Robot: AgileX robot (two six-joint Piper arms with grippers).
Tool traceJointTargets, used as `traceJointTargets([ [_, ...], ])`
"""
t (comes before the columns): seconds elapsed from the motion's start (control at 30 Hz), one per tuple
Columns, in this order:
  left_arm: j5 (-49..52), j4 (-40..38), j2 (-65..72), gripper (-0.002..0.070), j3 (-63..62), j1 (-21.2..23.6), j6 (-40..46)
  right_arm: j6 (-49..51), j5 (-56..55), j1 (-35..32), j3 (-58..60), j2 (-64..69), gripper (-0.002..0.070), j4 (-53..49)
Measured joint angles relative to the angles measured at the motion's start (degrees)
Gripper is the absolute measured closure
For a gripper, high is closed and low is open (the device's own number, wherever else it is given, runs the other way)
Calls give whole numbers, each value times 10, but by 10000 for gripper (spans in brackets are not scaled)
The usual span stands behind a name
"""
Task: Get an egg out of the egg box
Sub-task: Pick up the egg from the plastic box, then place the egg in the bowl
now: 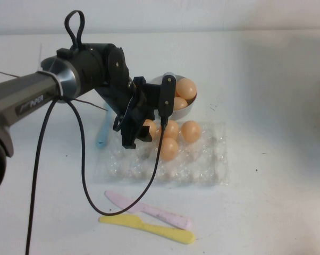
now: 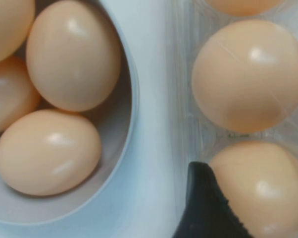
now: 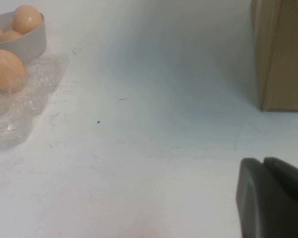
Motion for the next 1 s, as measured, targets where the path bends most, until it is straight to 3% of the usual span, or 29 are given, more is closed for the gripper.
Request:
traceJointTargets([
  [0.27,9,-2,0,323,-7,0,-1,0,0,0,0,0,694,0],
  [0.77,140,4,0,325,-123,0,-50,0,0,0,0,0,694,0],
  [0.87,132,8,0,325,-140,0,-61,0,0,0,0,0,694,0],
  [1.0,49,9,3,326,-141,0,-108,0,0,0,0,0,694,0],
])
